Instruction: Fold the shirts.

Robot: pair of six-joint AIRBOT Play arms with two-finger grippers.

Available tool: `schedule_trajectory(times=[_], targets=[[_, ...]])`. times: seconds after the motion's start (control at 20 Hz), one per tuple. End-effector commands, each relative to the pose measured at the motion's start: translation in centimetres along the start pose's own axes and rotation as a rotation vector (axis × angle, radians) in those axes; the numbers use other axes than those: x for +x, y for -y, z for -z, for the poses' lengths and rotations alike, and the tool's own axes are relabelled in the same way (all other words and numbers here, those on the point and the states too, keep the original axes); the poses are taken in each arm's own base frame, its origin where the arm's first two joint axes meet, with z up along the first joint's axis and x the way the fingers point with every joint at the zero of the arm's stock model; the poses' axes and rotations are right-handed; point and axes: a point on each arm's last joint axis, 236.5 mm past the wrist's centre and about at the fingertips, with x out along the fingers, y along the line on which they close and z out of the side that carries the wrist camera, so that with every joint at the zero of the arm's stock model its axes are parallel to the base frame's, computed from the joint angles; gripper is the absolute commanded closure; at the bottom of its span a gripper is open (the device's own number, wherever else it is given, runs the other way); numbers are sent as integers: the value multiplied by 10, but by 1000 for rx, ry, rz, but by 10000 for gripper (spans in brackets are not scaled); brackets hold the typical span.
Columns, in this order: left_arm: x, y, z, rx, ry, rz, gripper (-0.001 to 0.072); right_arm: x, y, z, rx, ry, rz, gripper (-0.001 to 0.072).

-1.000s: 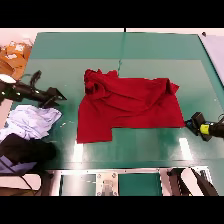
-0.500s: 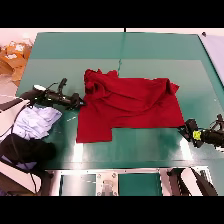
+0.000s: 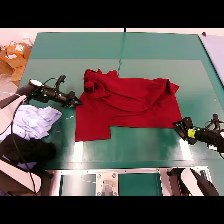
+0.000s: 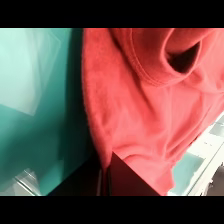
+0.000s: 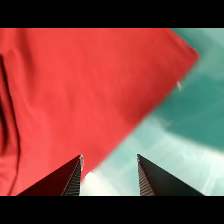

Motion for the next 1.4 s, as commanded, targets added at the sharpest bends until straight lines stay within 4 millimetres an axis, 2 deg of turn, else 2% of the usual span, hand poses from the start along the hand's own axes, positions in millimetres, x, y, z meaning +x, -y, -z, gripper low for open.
schedule_trajectory(times=[0.0,0.1,0.3,0.35,0.4,0.45,0.5,0.55,0.65,0.7,0.75,0.8,0.85,0.95,1.0,1.1,1.15,1.25,1.35], targets=[[-3,2,-1,8,-4,4,684,15,6,-6,41,13,11,300],[-3,1,-1,10,-5,2,683,22,15,-5,66,-6,37,301],[-3,2,0,9,-10,5,684,37,26,-25,153,49,53,302],[-3,3,0,9,-12,7,684,41,24,-31,154,50,45,319],[-4,4,1,10,-16,10,684,44,20,-36,134,42,35,408],[-5,6,2,14,-22,16,685,46,13,-39,106,23,21,538],[-8,11,2,26,-31,25,685,45,4,-41,63,-5,4,635],[-14,20,1,40,-34,32,685,42,-8,-41,14,-34,-20,700],[-36,40,-5,91,4,1,686,25,-42,-47,-114,-66,-88,702],[-54,53,-9,131,42,-38,687,10,-64,-57,-171,-51,-127,702],[-75,67,-13,177,84,-87,687,-13,-94,-71,-240,-10,-173,702],[-101,91,-15,239,145,-123,686,-42,-126,-83,-317,46,-219,702],[-129,119,-17,306,219,-147,686,-80,-164,-95,-409,127,-271,702],[-198,200,-9,475,434,-175,686,-174,-236,-105,-586,346,-360,702],[-234,241,0,557,553,-182,686,-224,-269,-102,-661,463,-402,702],[-312,333,37,746,822,-186,685,-328,-325,-81,-771,701,-498,702],[-353,380,67,847,974,-182,685,-379,-348,-67,-809,826,-551,702],[-418,454,137,1020,1230,-164,685,-468,-373,-36,-872,1067,-608,702],[-449,497,197,1132,1360,-139,684,-525,-378,-12,-906,1230,-585,701]])
